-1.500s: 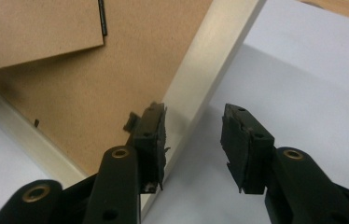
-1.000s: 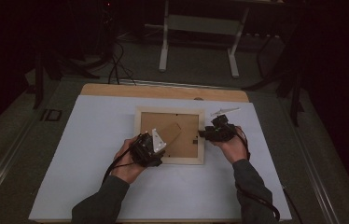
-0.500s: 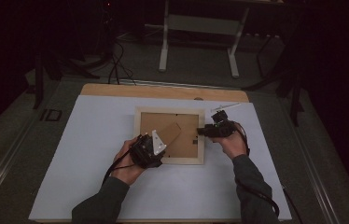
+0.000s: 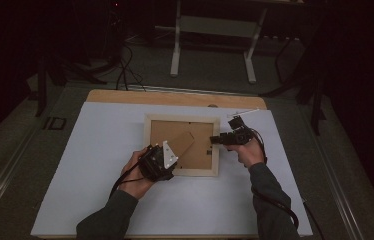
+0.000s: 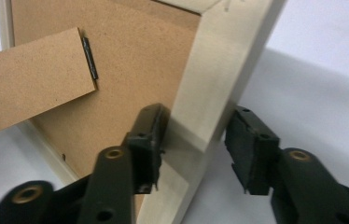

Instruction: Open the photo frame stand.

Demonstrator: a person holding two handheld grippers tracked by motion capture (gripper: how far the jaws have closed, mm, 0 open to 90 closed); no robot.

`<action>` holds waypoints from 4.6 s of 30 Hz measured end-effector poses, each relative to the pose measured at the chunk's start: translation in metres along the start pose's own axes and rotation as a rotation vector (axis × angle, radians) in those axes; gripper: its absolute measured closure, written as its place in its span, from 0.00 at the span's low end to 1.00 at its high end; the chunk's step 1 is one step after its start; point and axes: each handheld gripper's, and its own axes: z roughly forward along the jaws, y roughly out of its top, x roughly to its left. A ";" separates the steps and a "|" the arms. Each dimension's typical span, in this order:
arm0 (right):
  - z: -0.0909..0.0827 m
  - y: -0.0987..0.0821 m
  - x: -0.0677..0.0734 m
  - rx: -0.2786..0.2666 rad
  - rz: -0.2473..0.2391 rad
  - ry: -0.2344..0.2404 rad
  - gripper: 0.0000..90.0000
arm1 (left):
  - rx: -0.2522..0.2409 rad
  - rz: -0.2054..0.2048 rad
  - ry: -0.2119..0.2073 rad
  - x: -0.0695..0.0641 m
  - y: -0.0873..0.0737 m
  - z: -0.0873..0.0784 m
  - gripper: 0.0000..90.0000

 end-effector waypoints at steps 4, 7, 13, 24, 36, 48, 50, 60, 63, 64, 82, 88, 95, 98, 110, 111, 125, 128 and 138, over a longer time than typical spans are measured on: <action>-0.001 -0.003 -0.001 -0.019 0.010 0.008 0.64 | -0.003 -0.007 -0.006 0.001 0.000 0.000 0.41; -0.001 -0.004 0.000 -0.030 0.017 0.007 0.64 | -0.005 -0.039 -0.041 0.005 -0.001 0.000 0.41; -0.001 -0.005 0.001 -0.041 0.016 0.000 0.64 | -0.005 -0.069 -0.097 0.012 -0.003 0.002 0.40; -0.002 -0.005 0.003 -0.044 0.002 -0.012 0.64 | -0.038 -0.278 -0.303 0.041 -0.008 0.004 0.40; -0.004 -0.006 0.006 -0.044 -0.009 -0.019 0.64 | -0.028 -0.483 -0.513 0.069 -0.022 0.022 0.50; -0.005 -0.006 0.007 -0.053 -0.021 -0.023 0.64 | 0.046 -0.458 -0.590 0.063 -0.017 0.030 0.57; -0.005 -0.007 0.007 -0.055 -0.021 -0.024 0.64 | 0.054 -0.445 -0.576 0.063 -0.016 0.029 0.60; -0.008 -0.007 0.010 -0.067 -0.039 -0.034 0.65 | 0.063 -0.391 -0.544 0.057 -0.010 0.026 0.69; -0.011 -0.006 0.010 -0.071 -0.043 -0.034 0.65 | 0.064 -0.372 -0.536 0.056 -0.009 0.026 0.70; -0.012 -0.006 0.011 -0.074 -0.042 -0.035 0.65 | 0.064 -0.372 -0.536 0.056 -0.009 0.026 0.70; -0.014 -0.004 0.009 -0.065 -0.065 -0.009 0.61 | 0.041 -0.289 -0.481 0.049 -0.005 0.022 0.72; -0.009 -0.005 0.007 -0.055 -0.053 0.033 0.56 | 0.034 -0.282 -0.475 0.048 -0.005 0.022 0.72; -0.010 -0.006 0.007 -0.068 -0.056 0.044 0.60 | 0.032 -0.278 -0.464 0.051 -0.005 0.021 0.72; -0.014 -0.006 0.008 -0.087 -0.069 0.031 0.65 | 0.030 -0.284 -0.454 0.053 -0.006 0.021 0.73; -0.020 -0.004 0.016 -0.126 -0.097 -0.018 0.68 | 0.019 -0.288 -0.415 0.055 -0.004 0.021 0.75; -0.020 -0.004 0.016 -0.126 -0.097 -0.018 0.68 | 0.019 -0.288 -0.415 0.055 -0.004 0.021 0.76; -0.025 -0.003 0.024 -0.176 -0.140 -0.095 0.70 | 0.012 -0.281 -0.366 0.053 0.002 0.025 0.79; -0.025 -0.003 0.025 -0.179 -0.150 -0.110 0.70 | 0.009 -0.286 -0.363 0.053 0.003 0.026 0.80; -0.025 -0.003 0.031 -0.189 -0.190 -0.162 0.70 | -0.010 -0.312 -0.354 0.052 0.005 0.029 0.82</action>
